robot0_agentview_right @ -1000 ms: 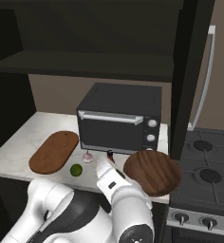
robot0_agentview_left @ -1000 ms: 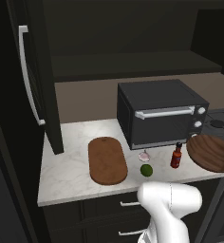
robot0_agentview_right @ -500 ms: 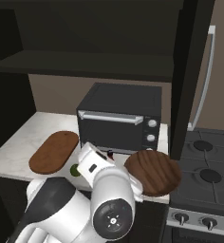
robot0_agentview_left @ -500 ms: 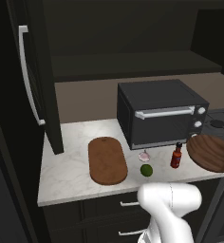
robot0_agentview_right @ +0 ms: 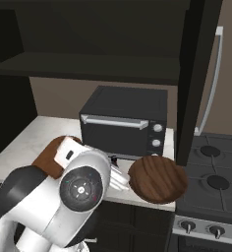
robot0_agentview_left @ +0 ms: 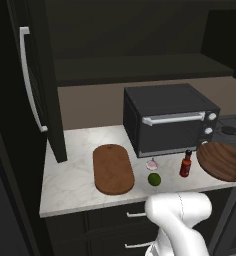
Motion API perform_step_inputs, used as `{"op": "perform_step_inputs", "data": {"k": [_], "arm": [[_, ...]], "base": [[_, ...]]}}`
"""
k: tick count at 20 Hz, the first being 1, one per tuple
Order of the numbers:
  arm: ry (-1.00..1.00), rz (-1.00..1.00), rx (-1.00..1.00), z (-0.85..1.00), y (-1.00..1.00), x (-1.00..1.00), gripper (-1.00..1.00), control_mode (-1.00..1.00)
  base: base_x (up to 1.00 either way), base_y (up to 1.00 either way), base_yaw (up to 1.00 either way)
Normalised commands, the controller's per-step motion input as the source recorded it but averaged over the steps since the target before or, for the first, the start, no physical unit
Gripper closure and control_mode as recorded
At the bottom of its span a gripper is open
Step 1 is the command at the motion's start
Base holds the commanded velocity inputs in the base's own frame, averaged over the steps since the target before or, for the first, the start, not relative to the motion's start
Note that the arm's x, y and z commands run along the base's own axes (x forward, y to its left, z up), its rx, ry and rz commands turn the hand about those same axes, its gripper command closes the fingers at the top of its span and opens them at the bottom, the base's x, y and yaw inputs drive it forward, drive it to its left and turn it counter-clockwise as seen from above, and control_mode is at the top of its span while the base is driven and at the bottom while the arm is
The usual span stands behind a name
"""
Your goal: Open the cabinet. Place the bowl and condiment on the counter. Then place the lime and garlic on the cutting board.
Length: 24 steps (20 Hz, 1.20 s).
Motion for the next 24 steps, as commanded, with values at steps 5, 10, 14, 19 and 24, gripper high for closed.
{"op": "perform_step_inputs", "data": {"k": [5, 10, 14, 19, 24], "arm": [[0.09, 0.02, -0.1, 0.0, 0.52, 0.0, -1.0, -1.0], [0.11, 0.03, -0.09, 0.02, 0.51, 0.0, -1.0, -1.0], [0.11, 0.03, -0.1, 0.04, 0.54, 0.0, -1.0, -1.0], [0.12, 0.03, -0.1, 0.05, 0.54, 0.0, -1.0, -1.0], [0.13, 0.03, -0.08, 0.02, 0.46, 0.0, -1.0, -1.0]], "base": [[0.0, 0.0, 0.0], [0.0, 0.0, 0.0], [0.0, 0.0, 0.0], [0.0, 0.0, 0.0], [0.0, 0.0, 0.0]]}}
